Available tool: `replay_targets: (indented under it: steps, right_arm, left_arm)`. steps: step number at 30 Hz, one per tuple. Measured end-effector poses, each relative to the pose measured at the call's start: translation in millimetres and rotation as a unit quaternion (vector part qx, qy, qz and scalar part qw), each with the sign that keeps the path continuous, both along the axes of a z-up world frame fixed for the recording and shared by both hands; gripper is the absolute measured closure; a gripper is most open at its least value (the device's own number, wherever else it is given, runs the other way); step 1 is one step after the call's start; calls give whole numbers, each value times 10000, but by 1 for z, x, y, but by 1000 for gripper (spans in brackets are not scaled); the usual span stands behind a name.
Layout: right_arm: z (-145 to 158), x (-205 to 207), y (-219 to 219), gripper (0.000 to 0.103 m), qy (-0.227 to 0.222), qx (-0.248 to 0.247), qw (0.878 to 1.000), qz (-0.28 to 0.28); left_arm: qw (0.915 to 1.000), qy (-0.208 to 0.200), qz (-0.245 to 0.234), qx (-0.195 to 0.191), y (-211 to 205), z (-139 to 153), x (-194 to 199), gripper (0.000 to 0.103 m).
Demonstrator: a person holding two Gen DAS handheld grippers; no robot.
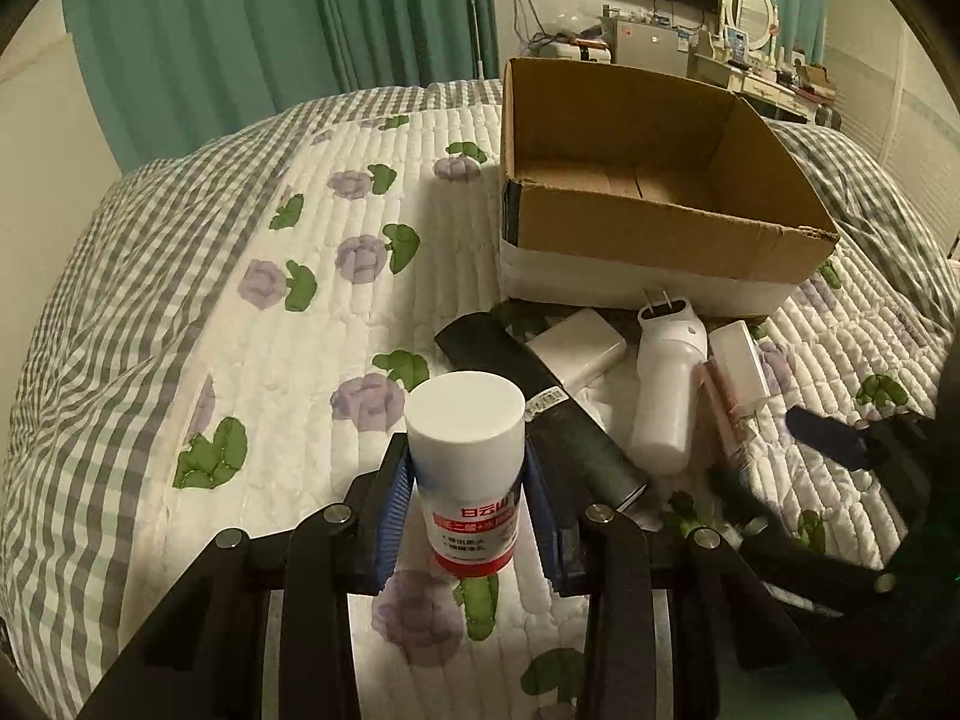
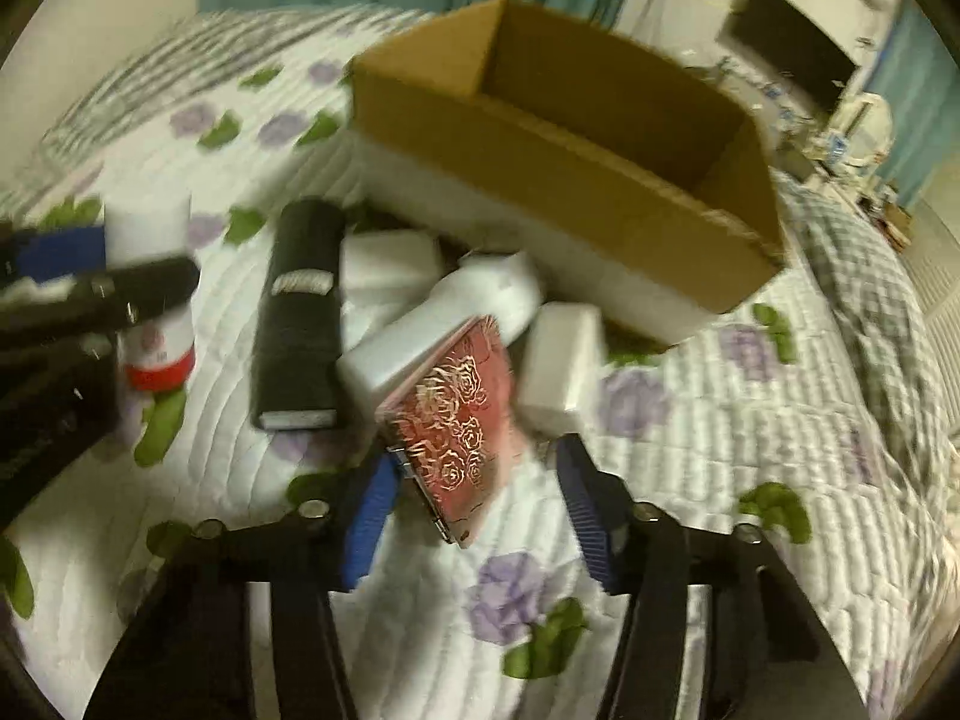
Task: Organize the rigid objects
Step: 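Grasp the red-capped white bottle with the left gripper while the right gripper grasps the pink card case, then lower the bottle and card case into the box and open both grippers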
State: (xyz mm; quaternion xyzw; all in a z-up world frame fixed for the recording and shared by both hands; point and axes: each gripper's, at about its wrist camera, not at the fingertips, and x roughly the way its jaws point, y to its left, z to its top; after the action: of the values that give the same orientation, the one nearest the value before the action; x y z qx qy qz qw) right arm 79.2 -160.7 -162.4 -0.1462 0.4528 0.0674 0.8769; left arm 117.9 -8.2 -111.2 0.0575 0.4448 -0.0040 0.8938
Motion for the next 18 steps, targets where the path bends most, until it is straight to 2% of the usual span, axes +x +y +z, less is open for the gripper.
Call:
replay_targets:
  steps: [3,10,14,18]
  right_arm:
    - [0,7,-3,62,-38,1,9998,-189]
    - [-13,27,-6,90,106,62,9990,-422]
    - [4,20,-13,94,19,387,9989,-270]
    - [35,13,-19,94,-221,528,9983,-84]
  left_arm:
    - [10000,-3,-14,-34,0,-1,2,66]
    - [10000,-39,-64,-25,-2,2,-1,66]
    - [9998,-133,-169,5,-8,12,-4,66]
    - [9994,-250,-257,-27,-14,28,-2,66]
